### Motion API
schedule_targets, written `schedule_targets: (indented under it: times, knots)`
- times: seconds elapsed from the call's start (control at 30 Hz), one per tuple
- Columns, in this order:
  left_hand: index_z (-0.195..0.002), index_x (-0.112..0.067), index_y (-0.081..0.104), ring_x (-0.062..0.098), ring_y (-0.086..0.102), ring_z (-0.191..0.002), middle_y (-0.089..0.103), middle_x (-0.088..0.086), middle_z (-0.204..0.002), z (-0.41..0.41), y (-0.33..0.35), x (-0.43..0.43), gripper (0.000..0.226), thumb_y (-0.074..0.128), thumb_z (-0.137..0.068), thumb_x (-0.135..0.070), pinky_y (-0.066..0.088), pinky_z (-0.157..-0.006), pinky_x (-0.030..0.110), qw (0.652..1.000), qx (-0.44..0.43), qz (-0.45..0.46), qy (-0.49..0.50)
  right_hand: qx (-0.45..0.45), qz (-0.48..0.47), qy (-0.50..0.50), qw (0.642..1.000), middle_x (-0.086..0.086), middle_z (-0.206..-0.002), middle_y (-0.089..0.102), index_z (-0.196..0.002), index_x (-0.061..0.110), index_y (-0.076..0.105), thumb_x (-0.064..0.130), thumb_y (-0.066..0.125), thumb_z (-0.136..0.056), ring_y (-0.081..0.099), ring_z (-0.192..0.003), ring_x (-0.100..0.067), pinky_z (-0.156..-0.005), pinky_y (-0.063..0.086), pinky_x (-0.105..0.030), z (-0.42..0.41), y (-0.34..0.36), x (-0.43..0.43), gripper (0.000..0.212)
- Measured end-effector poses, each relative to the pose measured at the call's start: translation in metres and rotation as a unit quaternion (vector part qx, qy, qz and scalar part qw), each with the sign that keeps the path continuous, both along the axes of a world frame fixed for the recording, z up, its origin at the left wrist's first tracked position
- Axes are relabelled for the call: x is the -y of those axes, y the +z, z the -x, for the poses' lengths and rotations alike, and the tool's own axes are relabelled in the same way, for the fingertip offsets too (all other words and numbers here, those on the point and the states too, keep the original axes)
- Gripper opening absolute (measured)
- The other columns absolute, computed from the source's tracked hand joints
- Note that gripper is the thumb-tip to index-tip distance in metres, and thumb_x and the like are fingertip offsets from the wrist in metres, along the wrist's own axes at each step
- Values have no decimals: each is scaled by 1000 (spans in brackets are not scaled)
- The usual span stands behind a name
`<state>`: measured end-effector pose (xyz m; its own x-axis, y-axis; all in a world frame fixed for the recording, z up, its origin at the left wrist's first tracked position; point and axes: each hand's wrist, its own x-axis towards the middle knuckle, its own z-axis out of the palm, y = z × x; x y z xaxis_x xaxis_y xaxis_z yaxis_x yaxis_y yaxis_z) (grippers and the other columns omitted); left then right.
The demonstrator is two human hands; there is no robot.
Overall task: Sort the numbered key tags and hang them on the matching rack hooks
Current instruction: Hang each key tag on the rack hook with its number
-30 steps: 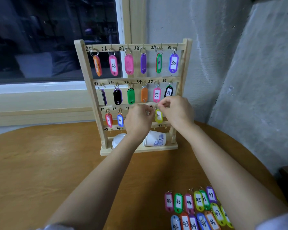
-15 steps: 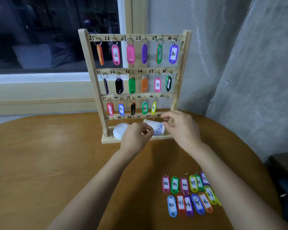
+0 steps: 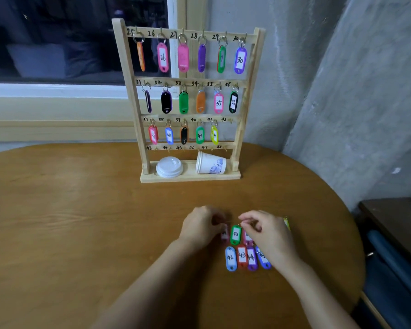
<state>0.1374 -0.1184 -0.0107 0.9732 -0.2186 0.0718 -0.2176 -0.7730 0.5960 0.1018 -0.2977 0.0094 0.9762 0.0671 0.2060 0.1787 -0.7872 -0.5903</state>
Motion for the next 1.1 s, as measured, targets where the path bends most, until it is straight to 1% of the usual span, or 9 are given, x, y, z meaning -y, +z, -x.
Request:
schedule_targets:
  times: [0.1,0.23,0.37,0.53,0.67,0.83,0.9,0.97,1.1]
  knots:
    - [-90,-29,72,14,61,-91,70,-7,-99,2,-2,1,11,65,-83,-24,50,-77,29,1000,6,7,6,-9,-11,22,1000,22,-76,61,-92,27,72,17,70,-83,54,-66,6,-59,42,-15,7,-4,1,14]
    - [-89,-28,73,13,60,-87,70,-7,-93,5,-2,-3,12,64,-83,-23,51,-75,31,1000,9,12,11,-16,33,77,996,24,-76,59,-93,30,72,29,72,-81,49,-81,-1,-72,50,-31,13,-4,2,12]
    - [-94,-25,73,11,59,-85,69,-6,-92,6,-2,-9,12,64,-86,-23,52,-75,30,1000,11,10,4,-39,133,108,984,19,-97,62,-101,35,68,43,68,-82,42,-96,-2,-73,44,-25,18,1,0,21]
    - [-93,-23,73,12,60,-83,70,-4,-89,7,-2,-13,11,65,-85,-24,50,-72,28,1000,12,20,16,-46,178,112,977,19,-100,60,-99,32,69,43,66,-83,41,-103,-3,-77,45,-27,21,-1,-4,20]
    - [-93,-22,73,10,61,-82,71,-4,-89,7,-1,-15,11,67,-84,-26,52,-73,29,999,4,28,19,-29,166,111,979,20,-88,59,-89,30,70,37,63,-87,42,-94,-3,-69,45,-25,19,-1,-5,11]
    - [-88,-20,75,9,63,-78,72,-3,-85,4,9,-20,10,68,-84,-24,55,-74,31,999,-7,44,15,-31,68,90,993,23,-69,54,-81,32,71,33,67,-84,45,-76,-3,-64,43,-26,8,8,-7,5]
    - [-92,-16,75,6,63,-78,71,-3,-88,2,17,-21,12,66,-86,-21,55,-72,24,999,-11,49,12,-32,39,80,996,22,-70,57,-83,32,73,32,68,-84,49,-67,-3,-60,46,-29,1,19,-9,5]
    - [-92,-14,75,2,61,-73,68,-6,-82,-3,26,-23,12,66,-86,-19,52,-68,15,998,-4,57,22,-33,22,82,996,23,-72,60,-84,32,73,31,68,-85,50,-62,0,-55,40,-21,-9,30,-11,6]
    - [-72,-13,76,-5,61,-63,68,-11,-66,-13,41,-29,16,66,-83,-11,46,-66,10,991,1,130,42,-20,9,85,996,26,-68,60,-84,30,75,30,69,-84,53,-63,7,-58,36,-17,-35,51,-10,6]
